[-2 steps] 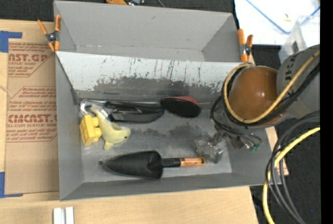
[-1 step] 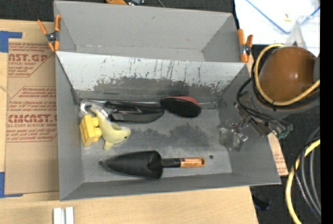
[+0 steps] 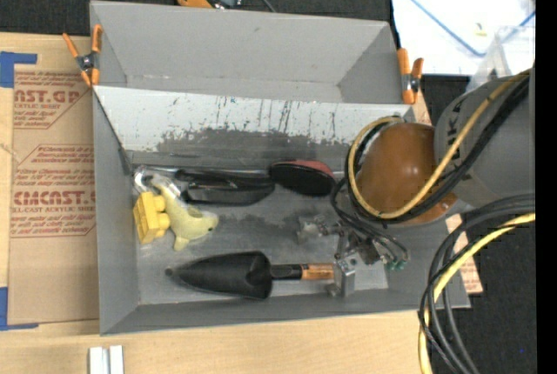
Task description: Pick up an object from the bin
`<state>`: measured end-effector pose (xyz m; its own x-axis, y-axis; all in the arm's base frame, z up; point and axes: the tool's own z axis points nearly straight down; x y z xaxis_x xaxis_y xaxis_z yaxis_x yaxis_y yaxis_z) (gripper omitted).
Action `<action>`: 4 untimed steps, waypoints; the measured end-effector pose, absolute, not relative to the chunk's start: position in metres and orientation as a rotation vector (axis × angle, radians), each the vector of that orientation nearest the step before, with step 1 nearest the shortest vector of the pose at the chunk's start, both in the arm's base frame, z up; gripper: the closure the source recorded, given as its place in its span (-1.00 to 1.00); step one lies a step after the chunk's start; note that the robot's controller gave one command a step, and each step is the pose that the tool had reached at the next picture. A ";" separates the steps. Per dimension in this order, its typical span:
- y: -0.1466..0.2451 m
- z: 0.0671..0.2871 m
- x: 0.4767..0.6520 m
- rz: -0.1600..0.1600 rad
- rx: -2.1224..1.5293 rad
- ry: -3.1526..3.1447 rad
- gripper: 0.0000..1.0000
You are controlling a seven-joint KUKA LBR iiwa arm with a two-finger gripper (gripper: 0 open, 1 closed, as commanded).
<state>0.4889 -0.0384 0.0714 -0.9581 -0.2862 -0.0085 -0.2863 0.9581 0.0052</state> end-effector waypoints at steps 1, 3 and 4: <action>-0.038 0.070 0.486 0.011 -0.444 3.114 1.00; -0.034 0.177 0.482 0.013 -0.465 3.116 1.00; -0.022 0.220 0.489 0.015 -0.468 3.120 1.00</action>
Offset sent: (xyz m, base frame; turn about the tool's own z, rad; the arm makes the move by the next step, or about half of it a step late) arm 0.0000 0.0000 0.0000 0.0000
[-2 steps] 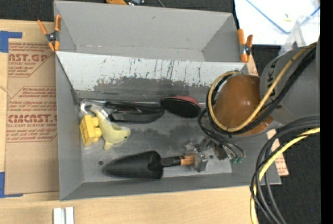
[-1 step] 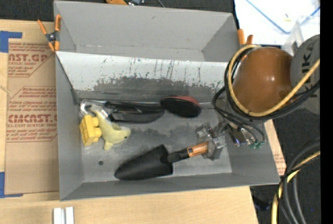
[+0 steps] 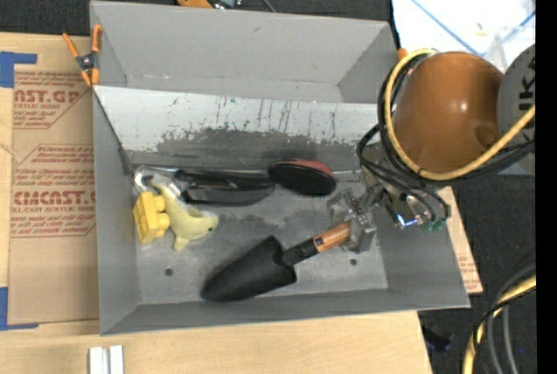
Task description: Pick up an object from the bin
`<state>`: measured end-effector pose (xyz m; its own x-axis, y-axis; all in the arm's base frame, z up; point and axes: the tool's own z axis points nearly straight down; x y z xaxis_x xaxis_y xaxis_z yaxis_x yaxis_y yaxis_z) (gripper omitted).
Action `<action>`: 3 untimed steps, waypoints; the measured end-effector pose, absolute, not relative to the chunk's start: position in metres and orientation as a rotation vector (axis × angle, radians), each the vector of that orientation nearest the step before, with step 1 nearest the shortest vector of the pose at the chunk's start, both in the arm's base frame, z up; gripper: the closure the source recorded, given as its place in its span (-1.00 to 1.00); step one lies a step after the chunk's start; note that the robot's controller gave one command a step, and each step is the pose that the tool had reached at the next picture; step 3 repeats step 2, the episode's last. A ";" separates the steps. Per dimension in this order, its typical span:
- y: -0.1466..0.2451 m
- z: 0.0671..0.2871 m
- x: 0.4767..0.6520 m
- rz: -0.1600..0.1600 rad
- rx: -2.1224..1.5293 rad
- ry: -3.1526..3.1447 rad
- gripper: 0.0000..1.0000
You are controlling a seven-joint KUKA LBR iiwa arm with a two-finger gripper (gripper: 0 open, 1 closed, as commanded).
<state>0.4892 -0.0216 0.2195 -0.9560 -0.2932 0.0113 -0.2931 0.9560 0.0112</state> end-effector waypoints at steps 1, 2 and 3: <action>-0.024 0.206 0.491 -0.013 0.455 -3.106 1.00; -0.005 0.218 0.518 -0.014 0.761 -3.047 1.00; -0.005 0.218 0.518 -0.014 0.761 -3.047 1.00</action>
Offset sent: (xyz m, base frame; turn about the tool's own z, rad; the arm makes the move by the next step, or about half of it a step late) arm 0.0287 0.0172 -0.0006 -0.1914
